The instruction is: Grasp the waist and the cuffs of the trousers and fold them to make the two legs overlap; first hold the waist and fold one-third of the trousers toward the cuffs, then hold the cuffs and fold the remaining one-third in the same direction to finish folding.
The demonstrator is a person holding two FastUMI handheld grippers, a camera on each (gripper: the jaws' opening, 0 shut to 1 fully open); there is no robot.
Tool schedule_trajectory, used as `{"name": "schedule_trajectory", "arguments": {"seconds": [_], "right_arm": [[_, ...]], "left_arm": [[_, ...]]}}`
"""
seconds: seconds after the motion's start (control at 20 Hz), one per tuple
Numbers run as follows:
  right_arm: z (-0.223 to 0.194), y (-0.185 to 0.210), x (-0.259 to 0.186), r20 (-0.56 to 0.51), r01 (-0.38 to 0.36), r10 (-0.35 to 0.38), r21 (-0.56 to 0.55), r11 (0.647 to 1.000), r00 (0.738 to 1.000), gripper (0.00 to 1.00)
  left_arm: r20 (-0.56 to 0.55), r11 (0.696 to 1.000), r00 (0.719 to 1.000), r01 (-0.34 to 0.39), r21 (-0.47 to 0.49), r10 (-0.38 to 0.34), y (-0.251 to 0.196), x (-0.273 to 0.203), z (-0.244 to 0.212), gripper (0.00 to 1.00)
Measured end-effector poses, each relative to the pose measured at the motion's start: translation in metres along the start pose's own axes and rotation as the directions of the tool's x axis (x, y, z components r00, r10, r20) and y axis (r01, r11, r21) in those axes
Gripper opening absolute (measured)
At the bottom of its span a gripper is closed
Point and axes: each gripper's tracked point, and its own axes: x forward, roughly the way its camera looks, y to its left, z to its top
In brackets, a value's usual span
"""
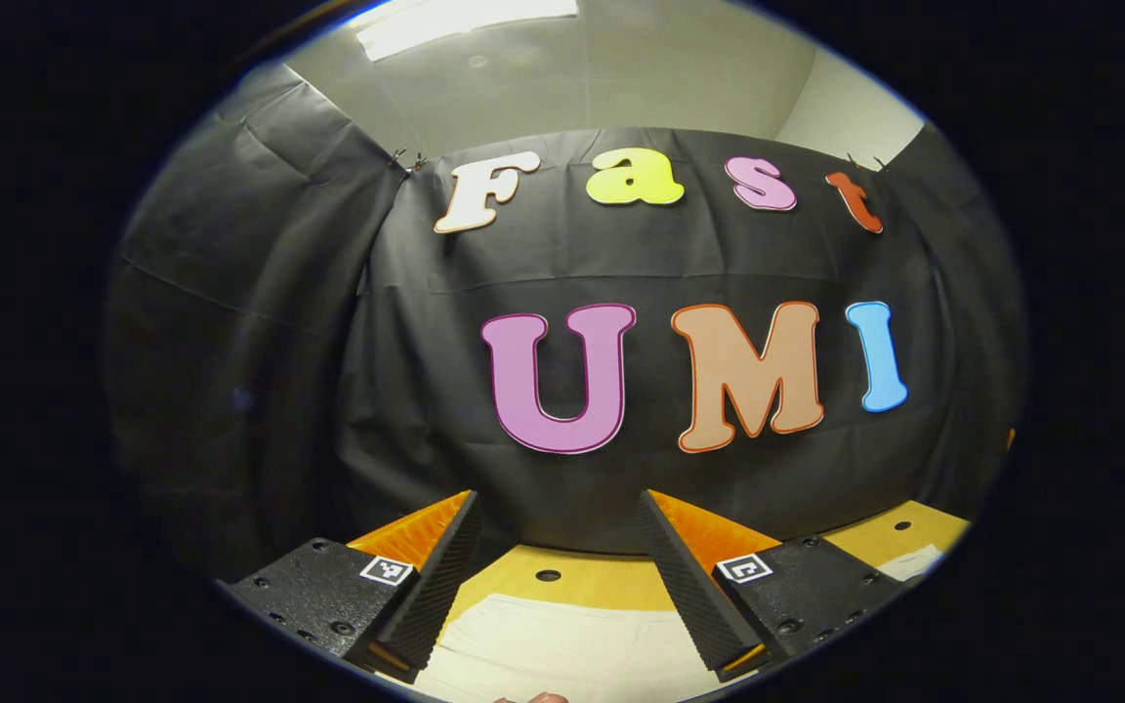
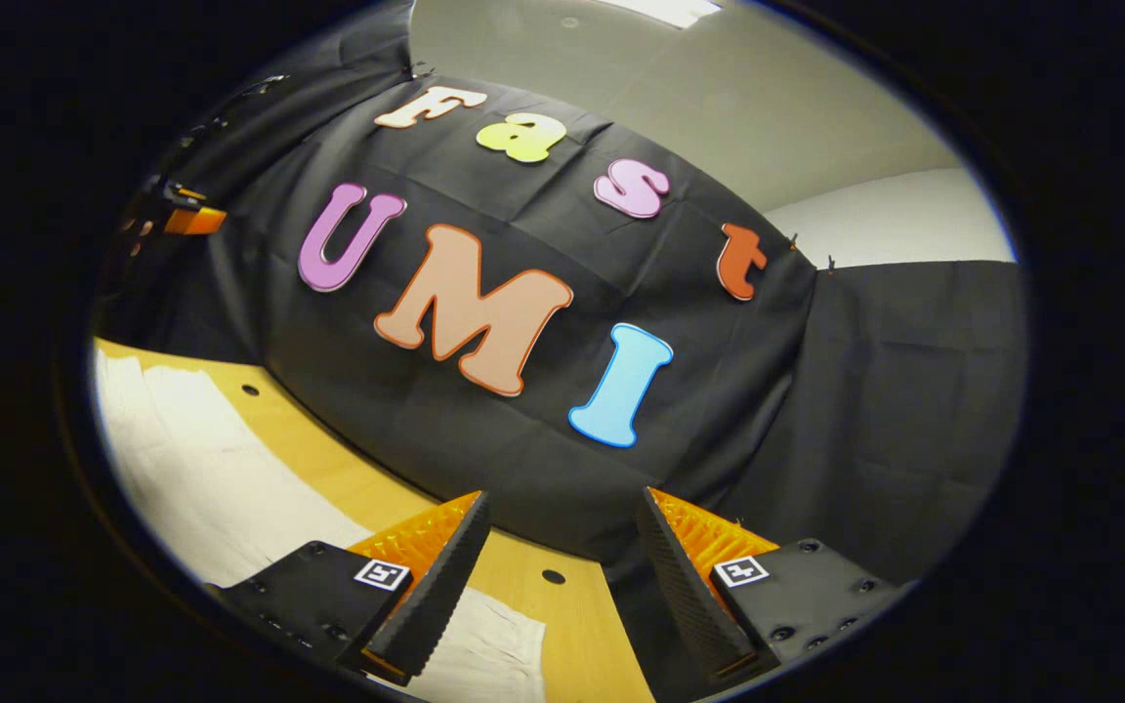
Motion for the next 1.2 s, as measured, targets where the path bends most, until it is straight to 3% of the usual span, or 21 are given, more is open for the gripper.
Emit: {"name": "schedule_trajectory", "arguments": {"seconds": [0.25,0.45,0.8,1.0,1.2], "right_arm": [[-0.061,0.001,-0.017,-0.1,-0.071,0.058,-0.125,0.99,0.993,0.97],[-0.108,0.015,-0.036,-0.168,-0.173,0.133,-0.256,0.951,0.977,0.97],[-0.162,0.062,-0.066,-0.271,-0.375,0.281,-0.411,0.831,0.92,0.97],[-0.205,0.081,-0.093,-0.378,-0.496,0.344,-0.455,0.739,0.86,1.0],[-0.242,0.09,-0.112,-0.476,-0.596,0.381,-0.47,0.651,0.792,0.97]], "left_arm": [[-0.009,1.0,1.0,0.018,0.004,-0.018,-0.019,-0.004,-0.004,0.96],[-0.007,0.999,0.999,0.035,0.016,-0.034,-0.031,-0.006,-0.004,0.96],[-0.022,0.999,0.999,0.044,0.032,-0.043,-0.034,-0.007,-0.009,0.96],[-0.004,0.998,0.999,0.042,0.048,-0.042,-0.029,-0.006,-0.008,0.96],[-0.017,0.996,0.999,0.037,0.08,-0.036,-0.023,-0.007,-0.017,0.96]]}}
